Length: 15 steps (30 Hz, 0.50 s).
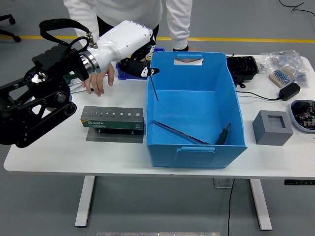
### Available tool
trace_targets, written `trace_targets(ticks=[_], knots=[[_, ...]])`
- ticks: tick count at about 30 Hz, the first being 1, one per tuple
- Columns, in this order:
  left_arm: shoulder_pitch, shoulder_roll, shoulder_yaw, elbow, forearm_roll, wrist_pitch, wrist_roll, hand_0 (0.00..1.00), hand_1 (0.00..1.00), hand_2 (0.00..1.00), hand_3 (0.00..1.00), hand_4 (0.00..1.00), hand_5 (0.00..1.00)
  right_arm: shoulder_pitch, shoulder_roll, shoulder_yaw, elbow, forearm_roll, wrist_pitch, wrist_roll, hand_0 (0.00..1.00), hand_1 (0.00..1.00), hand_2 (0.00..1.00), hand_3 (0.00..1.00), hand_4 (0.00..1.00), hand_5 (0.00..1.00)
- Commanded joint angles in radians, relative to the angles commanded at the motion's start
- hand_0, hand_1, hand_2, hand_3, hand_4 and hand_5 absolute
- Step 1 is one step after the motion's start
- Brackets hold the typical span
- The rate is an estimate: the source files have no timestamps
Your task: Lift tool from toolbox,place it in box,lift tool from toolbox,place it in box
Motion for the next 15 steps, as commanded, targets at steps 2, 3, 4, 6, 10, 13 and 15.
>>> trace_targets(ticks=[2,3,4,6,10,13,15], knots=[[0.005,-0.018,0.036,0.012,-0.022,0.019,-0.008,0.148,0.011,0.047,0.089,0.800,0.246,0.001,-0.001,0.000,0.000,-0.002,0.000,0.000,0.721,0.723,0.784,0.638,0.883,0.755],[0.008,-0.024,0.048,0.018,-0.030,0.026,-0.011,0.148,0.011,0.047,0.089,0.800,0.246,0.001,-0.001,0.000,0.000,-0.001,0.000,0.000,0.721,0.723,0.784,0.638,0.883,0.755],[0.012,-0.032,0.059,0.024,-0.037,0.035,-0.015,0.173,0.098,0.156,0.303,0.817,0.327,0.001,-0.001,-0.001,0.000,0.000,0.000,0.001,0.721,0.723,0.785,0.637,0.883,0.755],[0.024,-0.050,0.078,0.037,-0.051,0.057,-0.024,0.173,0.098,0.156,0.303,0.817,0.327,0.001,-0.001,-0.003,0.001,0.002,0.000,0.001,0.721,0.723,0.785,0.637,0.883,0.755],[0.052,-0.094,0.101,0.066,-0.093,0.094,-0.039,0.217,0.233,0.343,0.535,0.854,0.403,0.000,-0.002,0.000,0.001,-0.005,0.000,0.000,0.721,0.722,0.783,0.637,0.882,0.754],[0.073,-0.118,0.109,0.081,-0.120,0.109,-0.051,0.217,0.233,0.343,0.535,0.854,0.403,-0.001,-0.001,0.002,0.001,-0.008,-0.001,-0.002,0.721,0.722,0.783,0.637,0.882,0.754],[0.081,-0.125,0.112,0.085,-0.131,0.114,-0.054,0.217,0.233,0.343,0.535,0.854,0.403,-0.002,0.000,0.002,0.001,-0.006,-0.002,-0.001,0.721,0.722,0.783,0.637,0.882,0.754]])
